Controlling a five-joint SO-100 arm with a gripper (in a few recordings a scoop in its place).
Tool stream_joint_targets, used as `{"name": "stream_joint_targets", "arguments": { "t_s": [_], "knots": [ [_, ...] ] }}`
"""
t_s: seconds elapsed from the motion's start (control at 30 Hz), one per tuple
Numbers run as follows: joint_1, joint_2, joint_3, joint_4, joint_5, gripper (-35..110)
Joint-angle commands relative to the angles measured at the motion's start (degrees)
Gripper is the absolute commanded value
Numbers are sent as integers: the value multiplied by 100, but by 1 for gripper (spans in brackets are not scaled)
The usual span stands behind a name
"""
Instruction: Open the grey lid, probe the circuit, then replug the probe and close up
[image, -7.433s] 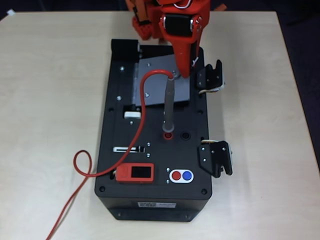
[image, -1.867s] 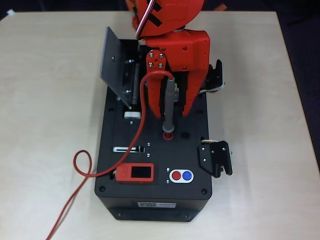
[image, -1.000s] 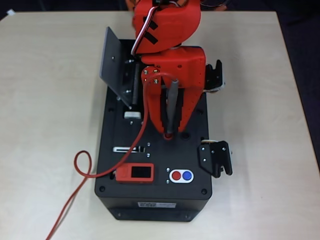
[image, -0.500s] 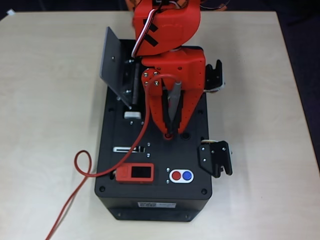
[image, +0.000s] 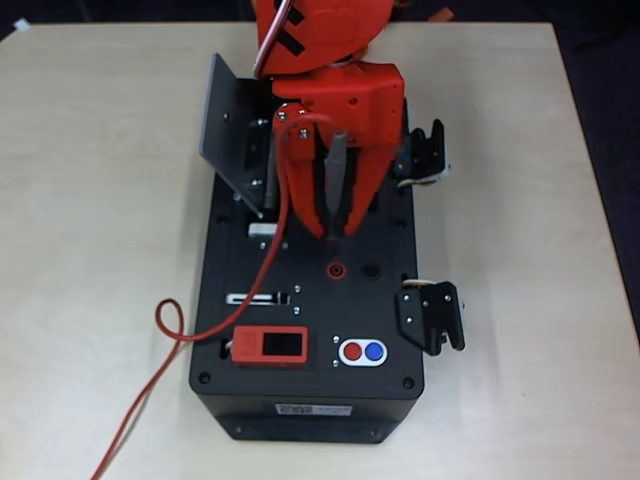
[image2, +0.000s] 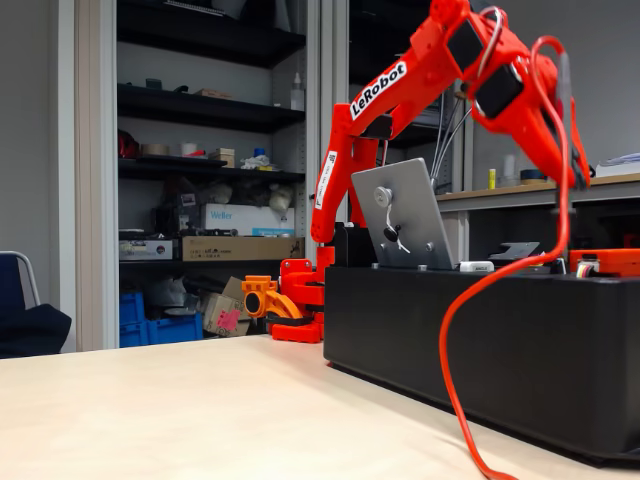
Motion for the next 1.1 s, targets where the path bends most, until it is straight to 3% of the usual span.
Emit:
{"name": "stream_joint_targets", "arguments": {
  "t_s": [0.0,0.57,1.07],
  "knots": [
    [18,70,-352,202,-26,0],
    [35,176,-1072,1063,-193,0],
    [325,1626,413,1134,-791,0]
  ]
}}
